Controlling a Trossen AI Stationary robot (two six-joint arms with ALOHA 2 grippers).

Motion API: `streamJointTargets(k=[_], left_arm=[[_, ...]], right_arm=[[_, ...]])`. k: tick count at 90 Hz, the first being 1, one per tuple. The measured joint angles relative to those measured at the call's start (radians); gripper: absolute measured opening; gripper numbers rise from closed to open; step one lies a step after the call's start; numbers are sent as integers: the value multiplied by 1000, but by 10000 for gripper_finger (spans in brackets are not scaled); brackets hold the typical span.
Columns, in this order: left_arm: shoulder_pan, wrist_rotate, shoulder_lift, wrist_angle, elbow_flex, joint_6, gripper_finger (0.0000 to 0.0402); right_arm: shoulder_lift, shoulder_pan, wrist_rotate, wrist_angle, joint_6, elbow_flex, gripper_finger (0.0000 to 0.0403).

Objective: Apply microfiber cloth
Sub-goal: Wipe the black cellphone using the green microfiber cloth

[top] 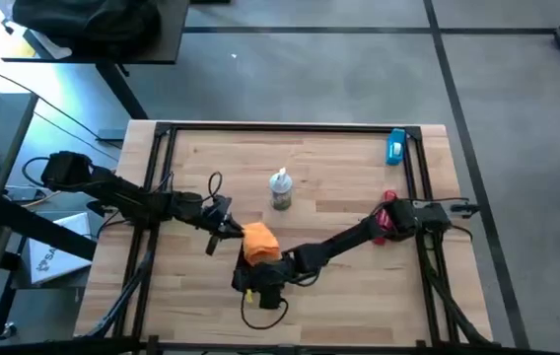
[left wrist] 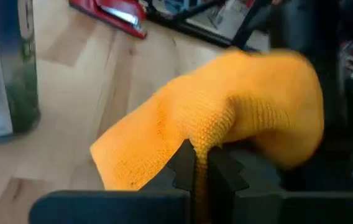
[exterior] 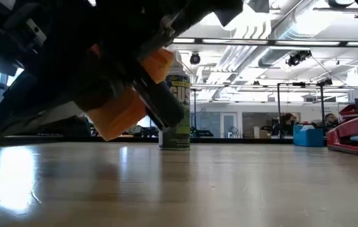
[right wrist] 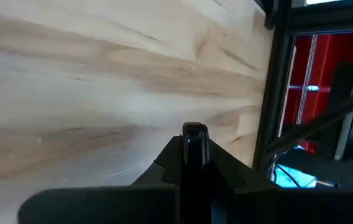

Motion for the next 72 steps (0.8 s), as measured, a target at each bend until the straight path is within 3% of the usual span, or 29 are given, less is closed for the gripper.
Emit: streamJointTargets(k=[36, 54, 72], left_arm=[[-1, -1, -143, -220, -1, -17, 0], [-5, -62, -210, -33, 0, 120, 0], [-95, -45, -133, 26, 0, 177, 0]], right_arm=[[-4, 8, 47, -6, 8, 0, 7], [-6, -6, 17, 28, 23, 0, 7], [-10, -13, 40, 35, 51, -1, 7]])
